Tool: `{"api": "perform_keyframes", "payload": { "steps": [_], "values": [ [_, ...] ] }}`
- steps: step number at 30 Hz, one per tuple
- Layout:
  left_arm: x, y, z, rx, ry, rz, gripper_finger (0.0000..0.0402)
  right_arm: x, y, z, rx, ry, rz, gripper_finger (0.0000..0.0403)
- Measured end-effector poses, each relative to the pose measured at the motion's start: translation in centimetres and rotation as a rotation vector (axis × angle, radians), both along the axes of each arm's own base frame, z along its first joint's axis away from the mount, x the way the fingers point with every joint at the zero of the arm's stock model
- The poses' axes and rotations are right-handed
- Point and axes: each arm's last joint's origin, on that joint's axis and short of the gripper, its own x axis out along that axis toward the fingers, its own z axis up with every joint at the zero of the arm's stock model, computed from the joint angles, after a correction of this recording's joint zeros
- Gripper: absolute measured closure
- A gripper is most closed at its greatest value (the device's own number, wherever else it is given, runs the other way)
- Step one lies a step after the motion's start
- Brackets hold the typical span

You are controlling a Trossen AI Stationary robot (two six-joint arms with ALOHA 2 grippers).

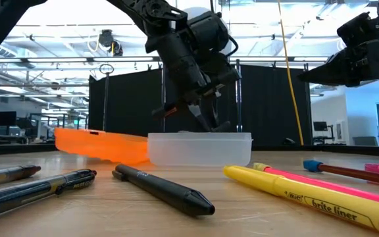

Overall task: Pick & place school supplies into a supply box
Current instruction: Put the black scissor into the supply box

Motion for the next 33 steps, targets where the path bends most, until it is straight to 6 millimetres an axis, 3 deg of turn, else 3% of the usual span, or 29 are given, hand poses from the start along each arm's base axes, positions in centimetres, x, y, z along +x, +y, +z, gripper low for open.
{"api": "perform_keyframes", "payload": {
  "steps": [16,29,33],
  "values": [
    [-0.3,1.3,-0.3,0.001,0.019,0.031,0.0343,0.0,0.0,0.3,-0.01,-0.024,0.002,0.0403],
    [-0.8,0.9,-0.5,0.01,0.08,0.041,0.0343,0.0,0.0,0.1,-0.013,-0.008,0.002,0.0403],
    [-0.7,0.5,-0.5,0.017,0.079,0.033,0.032,0.0,0.0,0.1,-0.014,-0.007,0.002,0.0403]
  ]
}}
